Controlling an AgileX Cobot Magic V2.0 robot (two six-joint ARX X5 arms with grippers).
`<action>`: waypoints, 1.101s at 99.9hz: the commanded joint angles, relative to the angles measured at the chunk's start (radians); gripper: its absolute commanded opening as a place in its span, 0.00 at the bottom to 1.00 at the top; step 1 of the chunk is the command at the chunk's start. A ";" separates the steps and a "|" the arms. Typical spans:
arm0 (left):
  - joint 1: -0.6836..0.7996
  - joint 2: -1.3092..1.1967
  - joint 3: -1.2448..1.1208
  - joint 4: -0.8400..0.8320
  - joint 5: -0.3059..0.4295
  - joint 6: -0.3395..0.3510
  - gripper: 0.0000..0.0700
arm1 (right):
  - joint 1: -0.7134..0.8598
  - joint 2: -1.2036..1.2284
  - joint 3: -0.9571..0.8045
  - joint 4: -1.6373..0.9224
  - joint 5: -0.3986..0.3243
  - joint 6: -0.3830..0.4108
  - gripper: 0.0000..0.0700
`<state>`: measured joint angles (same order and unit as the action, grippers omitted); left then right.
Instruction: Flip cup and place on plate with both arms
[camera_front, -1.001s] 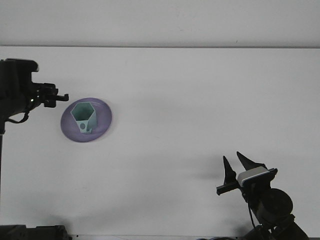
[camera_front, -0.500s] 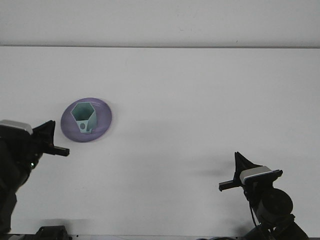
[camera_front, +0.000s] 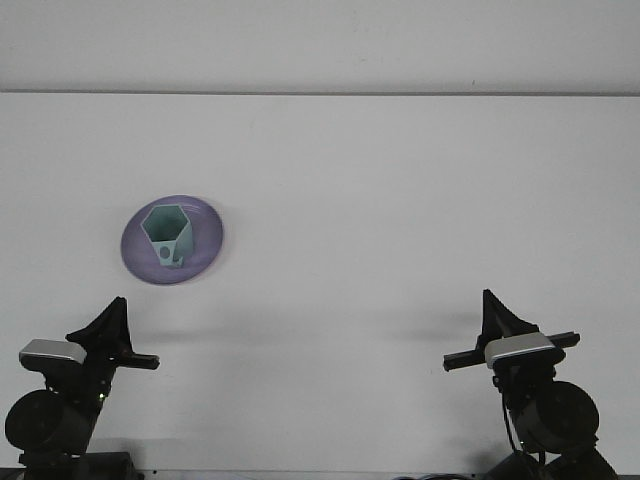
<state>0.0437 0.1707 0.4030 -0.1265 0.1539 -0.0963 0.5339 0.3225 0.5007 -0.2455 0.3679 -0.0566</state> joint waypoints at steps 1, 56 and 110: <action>0.001 0.000 0.011 0.015 -0.005 -0.022 0.02 | 0.003 0.004 0.002 -0.011 0.000 0.005 0.00; 0.001 -0.002 0.011 0.017 -0.004 -0.022 0.02 | 0.003 0.004 0.002 -0.009 -0.001 0.004 0.00; -0.071 -0.134 -0.302 0.291 -0.180 0.182 0.02 | 0.003 0.004 0.002 -0.008 -0.001 0.005 0.00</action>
<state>-0.0284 0.0521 0.1181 0.1417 -0.0189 0.0616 0.5327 0.3225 0.5007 -0.2634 0.3668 -0.0555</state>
